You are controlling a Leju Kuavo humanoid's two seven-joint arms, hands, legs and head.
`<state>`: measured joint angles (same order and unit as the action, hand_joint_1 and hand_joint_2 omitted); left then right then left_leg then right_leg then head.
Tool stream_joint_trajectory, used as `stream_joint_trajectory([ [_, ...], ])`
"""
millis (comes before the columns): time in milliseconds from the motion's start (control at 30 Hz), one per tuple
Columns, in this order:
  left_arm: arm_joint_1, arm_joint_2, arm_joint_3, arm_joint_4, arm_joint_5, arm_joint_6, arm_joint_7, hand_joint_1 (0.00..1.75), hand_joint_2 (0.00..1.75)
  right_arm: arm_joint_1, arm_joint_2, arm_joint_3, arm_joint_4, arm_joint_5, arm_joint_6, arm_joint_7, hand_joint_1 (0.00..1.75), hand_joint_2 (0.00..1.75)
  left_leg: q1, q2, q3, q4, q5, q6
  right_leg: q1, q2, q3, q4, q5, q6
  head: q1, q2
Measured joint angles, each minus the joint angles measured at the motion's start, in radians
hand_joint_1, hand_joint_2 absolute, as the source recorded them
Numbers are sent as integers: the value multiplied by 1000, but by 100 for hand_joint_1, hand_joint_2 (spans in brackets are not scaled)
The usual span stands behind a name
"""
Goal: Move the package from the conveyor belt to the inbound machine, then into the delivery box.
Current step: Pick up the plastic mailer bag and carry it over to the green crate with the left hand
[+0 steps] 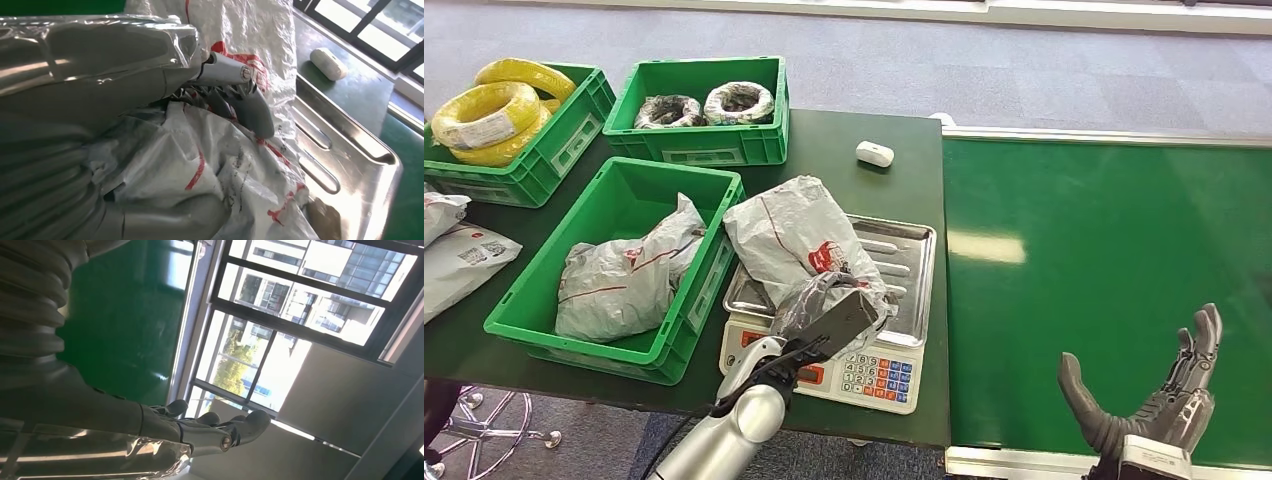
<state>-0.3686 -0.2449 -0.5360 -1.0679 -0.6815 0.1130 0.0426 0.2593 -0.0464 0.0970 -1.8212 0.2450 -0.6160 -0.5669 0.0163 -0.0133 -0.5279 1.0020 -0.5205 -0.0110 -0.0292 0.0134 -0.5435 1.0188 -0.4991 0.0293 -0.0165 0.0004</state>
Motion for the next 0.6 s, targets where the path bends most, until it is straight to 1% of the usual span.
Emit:
stream_joint_trajectory([
  [167, -22, 0, 0, 62, -66, 31, 6, 174, 175, -1, -9, 2, 0, -6, -4, 0, 0, 175, 0, 0, 0, 0, 0, 0, 0, 0, 0, 0, 0, 0, 0, 0],
  [367, -48, -1, 0, 108, -78, 50, -1, 175, 175, -1, -12, 3, 0, -3, -5, 2, 0, 175, 0, 0, 0, 0, 0, 0, 0, 0, 0, 0, 0, 0, 0, 0],
  [433, -49, -1, 5, 114, -66, 76, -23, 175, 175, 0, -12, 3, 0, 2, -5, 4, 0, 175, 0, 0, 0, 0, 0, 0, 0, 0, 0, 0, 0, 0, 0, 0],
  [500, -42, -1, 15, 110, -40, 122, -64, 175, 175, 2, -12, 3, -1, 9, -5, 5, 0, 175, 0, 0, 0, 0, 0, 0, 0, 0, 0, 0, 0, 0, 0, 0],
  [600, -17, 2, 33, 59, 6, 188, -124, 175, 175, 10, -12, 3, -6, 15, -5, 6, 0, 175, 0, 0, -1, 0, 0, 0, 0, 0, -1, 0, 0, 0, 0, 0],
])
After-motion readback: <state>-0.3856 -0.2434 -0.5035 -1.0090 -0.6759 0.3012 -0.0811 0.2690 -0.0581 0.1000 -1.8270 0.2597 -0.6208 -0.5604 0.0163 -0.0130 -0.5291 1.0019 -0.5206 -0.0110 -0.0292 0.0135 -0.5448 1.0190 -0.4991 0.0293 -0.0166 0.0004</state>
